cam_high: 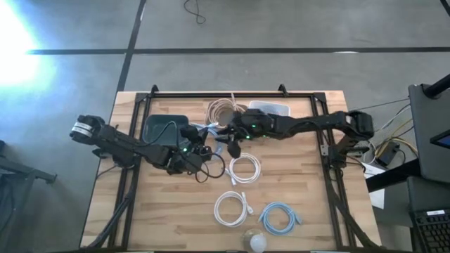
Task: Pick & Place USB Port
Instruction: Put the top blue USB cable into the white bin
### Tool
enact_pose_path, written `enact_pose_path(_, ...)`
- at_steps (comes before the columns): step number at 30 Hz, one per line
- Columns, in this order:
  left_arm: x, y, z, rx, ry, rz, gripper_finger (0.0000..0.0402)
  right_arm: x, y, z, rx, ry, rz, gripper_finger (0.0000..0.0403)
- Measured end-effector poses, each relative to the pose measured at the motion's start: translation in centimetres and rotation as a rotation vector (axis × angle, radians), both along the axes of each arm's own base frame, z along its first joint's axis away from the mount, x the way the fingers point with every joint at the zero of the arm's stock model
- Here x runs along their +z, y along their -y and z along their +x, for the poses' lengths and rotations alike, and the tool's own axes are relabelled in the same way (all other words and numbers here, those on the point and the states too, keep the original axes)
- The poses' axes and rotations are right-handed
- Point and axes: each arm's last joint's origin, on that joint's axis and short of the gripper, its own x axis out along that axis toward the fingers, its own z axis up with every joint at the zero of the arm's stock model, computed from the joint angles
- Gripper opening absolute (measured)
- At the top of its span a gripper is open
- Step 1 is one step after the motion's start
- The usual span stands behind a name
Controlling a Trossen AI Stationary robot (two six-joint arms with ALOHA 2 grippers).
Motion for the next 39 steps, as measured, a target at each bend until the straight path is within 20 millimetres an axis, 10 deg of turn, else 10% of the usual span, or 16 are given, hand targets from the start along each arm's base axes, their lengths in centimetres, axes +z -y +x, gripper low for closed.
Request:
enact_pose_path(12,0.0,0.6,-0.2,0.010,0.001,0.023,0.0030,-1.4,0.7,4.4,0.026,-0.126,-0.057,0.0123)
enact_pose_path(21,0.1,0.6,-0.2,0.021,0.055,-0.009,0.0031,-1.5,0.7,4.2,0.036,-0.138,-0.096,0.0017)
enact_pose_path(39,-0.3,0.9,0.0,-0.059,0.236,-0.258,0.0121,-2.3,0.9,3.5,-0.047,-0.263,-0.134,0.0010)
